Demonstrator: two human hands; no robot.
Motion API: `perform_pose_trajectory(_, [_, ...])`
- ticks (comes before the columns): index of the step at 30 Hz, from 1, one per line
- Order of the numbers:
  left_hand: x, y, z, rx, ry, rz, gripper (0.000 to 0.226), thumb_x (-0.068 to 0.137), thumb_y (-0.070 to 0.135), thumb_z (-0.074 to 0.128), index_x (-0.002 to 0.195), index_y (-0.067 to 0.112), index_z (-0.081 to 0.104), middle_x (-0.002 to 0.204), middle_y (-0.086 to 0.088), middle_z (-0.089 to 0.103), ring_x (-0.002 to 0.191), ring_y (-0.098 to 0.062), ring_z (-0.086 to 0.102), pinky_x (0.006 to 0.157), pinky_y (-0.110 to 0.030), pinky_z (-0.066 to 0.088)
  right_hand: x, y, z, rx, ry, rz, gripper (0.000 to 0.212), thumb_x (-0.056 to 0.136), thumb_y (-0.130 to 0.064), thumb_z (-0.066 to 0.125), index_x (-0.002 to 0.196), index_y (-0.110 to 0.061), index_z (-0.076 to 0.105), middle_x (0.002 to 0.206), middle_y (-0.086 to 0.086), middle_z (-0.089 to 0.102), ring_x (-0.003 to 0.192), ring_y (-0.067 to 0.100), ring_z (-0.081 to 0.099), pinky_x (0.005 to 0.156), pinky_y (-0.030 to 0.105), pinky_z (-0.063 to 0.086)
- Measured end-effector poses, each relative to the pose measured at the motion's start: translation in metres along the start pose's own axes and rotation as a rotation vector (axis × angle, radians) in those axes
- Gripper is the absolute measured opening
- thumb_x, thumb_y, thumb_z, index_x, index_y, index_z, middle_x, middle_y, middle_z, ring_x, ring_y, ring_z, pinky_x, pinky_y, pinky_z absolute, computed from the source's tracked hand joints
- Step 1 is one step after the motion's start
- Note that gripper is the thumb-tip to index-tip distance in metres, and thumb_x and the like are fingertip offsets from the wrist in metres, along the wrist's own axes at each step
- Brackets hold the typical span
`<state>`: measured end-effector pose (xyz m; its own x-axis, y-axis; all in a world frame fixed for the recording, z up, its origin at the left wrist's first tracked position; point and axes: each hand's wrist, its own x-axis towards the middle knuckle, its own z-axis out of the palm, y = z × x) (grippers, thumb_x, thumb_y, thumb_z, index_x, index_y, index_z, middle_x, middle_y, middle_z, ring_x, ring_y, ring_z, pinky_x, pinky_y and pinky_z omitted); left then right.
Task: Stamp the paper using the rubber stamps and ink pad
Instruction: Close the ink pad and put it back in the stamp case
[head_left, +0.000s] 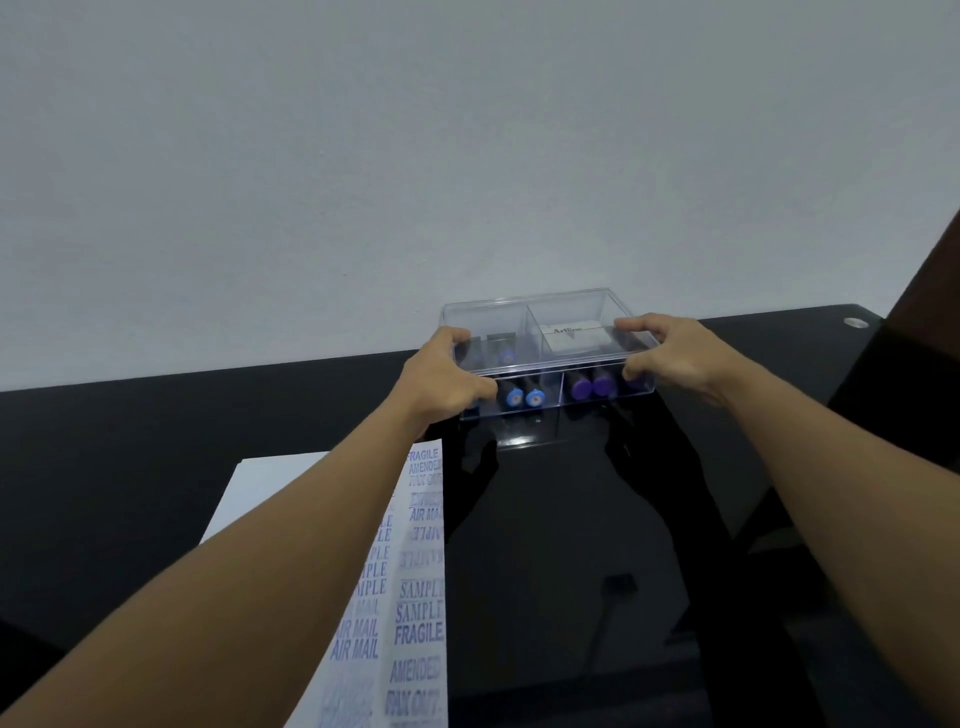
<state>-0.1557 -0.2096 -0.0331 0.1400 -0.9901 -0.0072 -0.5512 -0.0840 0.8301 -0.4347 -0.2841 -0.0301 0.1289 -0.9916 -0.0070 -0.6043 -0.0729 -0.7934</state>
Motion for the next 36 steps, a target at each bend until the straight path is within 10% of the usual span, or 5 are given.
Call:
perform_pose_trajectory(14, [0.002, -0.004, 0.003, -0.065, -0.045, -0.028, 0.085, 0.078, 0.009, 0.076, 0.149, 0.024, 0.031, 0.143, -0.004, 0.044, 0.118, -0.023, 0.049, 0.095, -0.033, 0.046, -0.009, -0.004, 0.008, -0.021, -0.005, -0.034, 0.071, 0.081, -0.002, 0.067, 0.144, -0.031, 0.052, 0.149, 0.006, 0.045, 0.121, 0.021, 0.048, 0.092, 0.026, 0.038])
perform_pose_trajectory(23, [-0.025, 0.001, -0.013, -0.035, -0.033, -0.003, 0.093, 0.081, 0.014, 0.076, 0.153, 0.021, 0.017, 0.130, -0.001, 0.050, 0.095, -0.010, 0.053, 0.077, -0.024, 0.042, -0.041, -0.021, 0.012, -0.031, 0.220, -0.069, 0.071, 0.086, -0.009, 0.064, 0.152, -0.020, 0.040, 0.153, 0.003, 0.042, 0.123, 0.020, 0.049, 0.086, 0.027, 0.039])
perform_pose_trajectory(36, [-0.121, -0.004, -0.079, 0.116, 0.102, 0.030, 0.068, 0.091, 0.028, 0.067, 0.148, 0.023, 0.031, 0.156, -0.001, 0.035, 0.138, -0.028, 0.041, 0.103, -0.040, 0.042, -0.156, -0.099, 0.069, -0.039, 0.214, -0.173, 0.043, 0.087, -0.013, 0.064, 0.129, -0.017, 0.061, 0.115, -0.004, 0.060, 0.100, 0.015, 0.060, 0.086, 0.025, 0.044])
